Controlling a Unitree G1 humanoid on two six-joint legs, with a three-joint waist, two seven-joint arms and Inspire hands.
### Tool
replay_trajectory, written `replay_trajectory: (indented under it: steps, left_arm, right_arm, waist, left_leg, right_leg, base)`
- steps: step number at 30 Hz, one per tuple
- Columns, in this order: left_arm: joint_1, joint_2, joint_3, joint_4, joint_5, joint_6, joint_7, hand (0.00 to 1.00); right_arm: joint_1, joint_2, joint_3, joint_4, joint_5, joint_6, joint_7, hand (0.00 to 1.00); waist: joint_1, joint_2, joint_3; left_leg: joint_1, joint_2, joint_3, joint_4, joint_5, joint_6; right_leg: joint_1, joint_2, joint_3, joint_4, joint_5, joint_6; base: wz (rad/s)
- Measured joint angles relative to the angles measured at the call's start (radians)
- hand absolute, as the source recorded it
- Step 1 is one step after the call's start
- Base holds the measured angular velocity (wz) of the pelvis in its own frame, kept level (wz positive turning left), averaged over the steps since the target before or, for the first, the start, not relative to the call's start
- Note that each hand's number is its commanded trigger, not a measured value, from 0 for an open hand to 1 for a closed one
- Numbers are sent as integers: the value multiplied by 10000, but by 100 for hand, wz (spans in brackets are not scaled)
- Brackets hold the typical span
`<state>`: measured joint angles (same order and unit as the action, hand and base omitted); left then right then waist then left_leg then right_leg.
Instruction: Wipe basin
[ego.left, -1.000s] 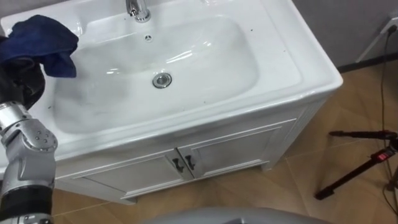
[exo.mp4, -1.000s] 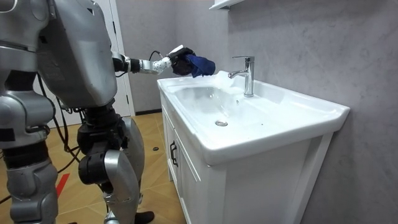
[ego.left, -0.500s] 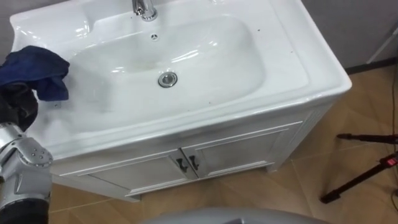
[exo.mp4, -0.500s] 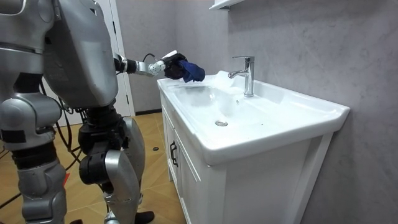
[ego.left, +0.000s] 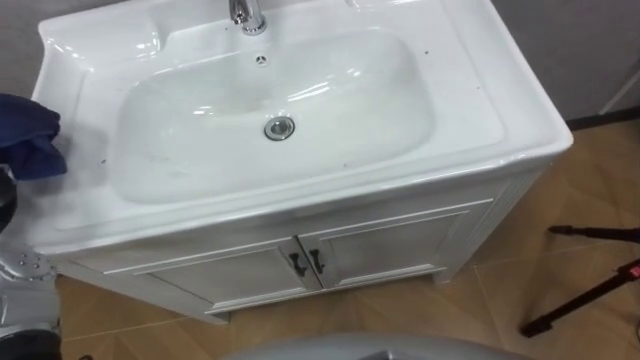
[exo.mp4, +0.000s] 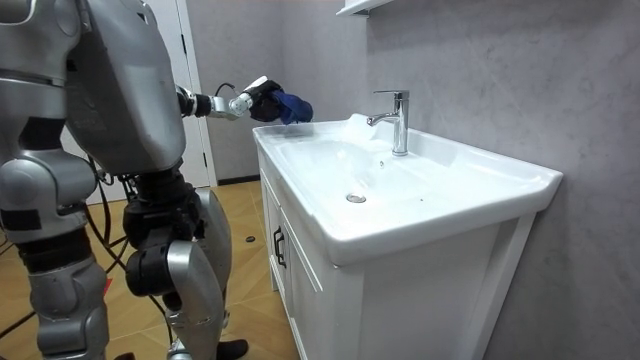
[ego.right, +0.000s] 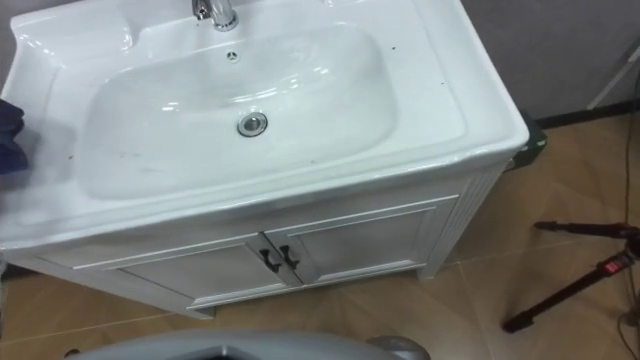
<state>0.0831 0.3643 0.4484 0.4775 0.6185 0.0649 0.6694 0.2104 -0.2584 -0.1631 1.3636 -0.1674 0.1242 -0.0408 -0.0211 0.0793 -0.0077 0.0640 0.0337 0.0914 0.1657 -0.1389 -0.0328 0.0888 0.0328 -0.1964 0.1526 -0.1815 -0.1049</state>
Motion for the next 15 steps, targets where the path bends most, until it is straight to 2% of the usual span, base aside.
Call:
replay_trajectory:
  steps: [1,2,3,7,15]
  left_arm:
    - [0,3,4,101,0,-1,49,73]
    - [0,3,3,227,1,-2,54,24]
    - [1,3,3,296,3,-2,54,0]
    - [1,0,2,709,16,0,55,0]
    - [1,0,-3,717,17,-1,152,0]
  right_arm:
    - [29,0,0,-3,2,0,0,0]
    - [57,0,-1,-28,5,-3,-2,0]
    - [59,0,-1,-25,9,-3,-1,0]
    - [78,7,5,-33,9,0,-1,0]
    - [88,5,11,-91,7,-14,1,0]
  waist:
    - [3,3,1]
    - [9,3,4]
    - [11,1,5]
    - [3,-7,10]
    - [0,1,14]
  left_leg:
    - [3,-7,-9,0,0,0]
    - [3,-16,-32,-1,0,1]
    - [4,-20,-45,-3,0,1]
    - [-2,-44,-118,-4,0,1]
    - [-4,-97,-132,-9,0,3]
  right_leg:
    - [7,-7,-7,0,-1,5]
    - [7,-13,-13,1,-2,9]
    - [7,-14,-15,2,-2,11]
    - [8,-32,-37,4,-10,24]
    - [8,-89,-55,13,-32,74]
  base:
    - [0]
    - [0]
    - [0]
    - [0]
    - [0]
